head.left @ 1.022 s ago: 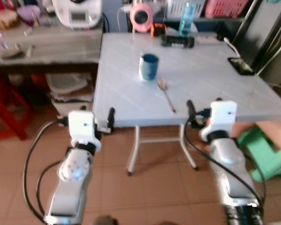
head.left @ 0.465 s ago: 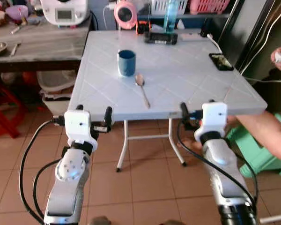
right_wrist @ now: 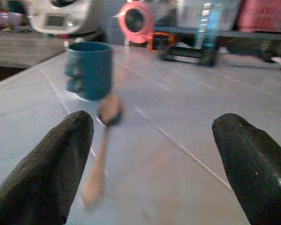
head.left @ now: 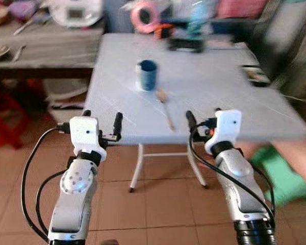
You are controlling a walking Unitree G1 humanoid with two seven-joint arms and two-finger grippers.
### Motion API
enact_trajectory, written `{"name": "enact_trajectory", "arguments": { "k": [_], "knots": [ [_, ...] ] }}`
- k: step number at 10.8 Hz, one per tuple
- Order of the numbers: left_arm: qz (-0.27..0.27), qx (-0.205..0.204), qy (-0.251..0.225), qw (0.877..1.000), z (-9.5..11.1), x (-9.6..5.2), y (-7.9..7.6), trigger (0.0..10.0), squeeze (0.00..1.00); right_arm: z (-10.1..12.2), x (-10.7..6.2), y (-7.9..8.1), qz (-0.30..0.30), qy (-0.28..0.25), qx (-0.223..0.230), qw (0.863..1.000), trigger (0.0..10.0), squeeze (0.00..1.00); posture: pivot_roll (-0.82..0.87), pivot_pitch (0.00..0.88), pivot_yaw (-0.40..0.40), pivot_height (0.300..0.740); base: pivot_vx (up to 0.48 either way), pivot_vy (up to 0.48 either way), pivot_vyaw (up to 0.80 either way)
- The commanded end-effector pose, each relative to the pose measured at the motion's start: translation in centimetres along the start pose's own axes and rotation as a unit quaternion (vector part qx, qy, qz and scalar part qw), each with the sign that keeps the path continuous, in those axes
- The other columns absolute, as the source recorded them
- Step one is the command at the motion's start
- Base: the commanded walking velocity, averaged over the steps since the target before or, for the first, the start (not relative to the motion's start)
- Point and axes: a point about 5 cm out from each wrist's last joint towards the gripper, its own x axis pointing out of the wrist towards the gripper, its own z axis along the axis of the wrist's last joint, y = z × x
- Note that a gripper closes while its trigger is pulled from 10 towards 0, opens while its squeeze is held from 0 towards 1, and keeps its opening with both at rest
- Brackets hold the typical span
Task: Setting the table
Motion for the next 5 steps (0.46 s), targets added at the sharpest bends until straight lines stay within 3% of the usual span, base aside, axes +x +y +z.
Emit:
{"name": "enact_trajectory", "arguments": {
  "k": [1, 5],
  "knots": [
    [-0.003, -0.001, -0.002, 1.0, 0.08, 0.09, -0.06, 10.0, 0.0, 0.65, -0.04, -0.08, 0.001, -0.015, -0.004, 1.0, 10.0, 0.0, 0.04, 0.0, -0.017, 0.74, 0.48, 0.0, 0.0],
    [-0.002, -0.002, 0.002, 1.0, -0.12, -0.04, -0.2, 10.0, 0.0, 0.51, -0.23, -0.25, 0.006, -0.014, -0.002, 1.0, 10.0, 0.0, 0.04, 0.0, -0.02, 0.74, 0.42, 0.0, 0.0]
  ]
}}
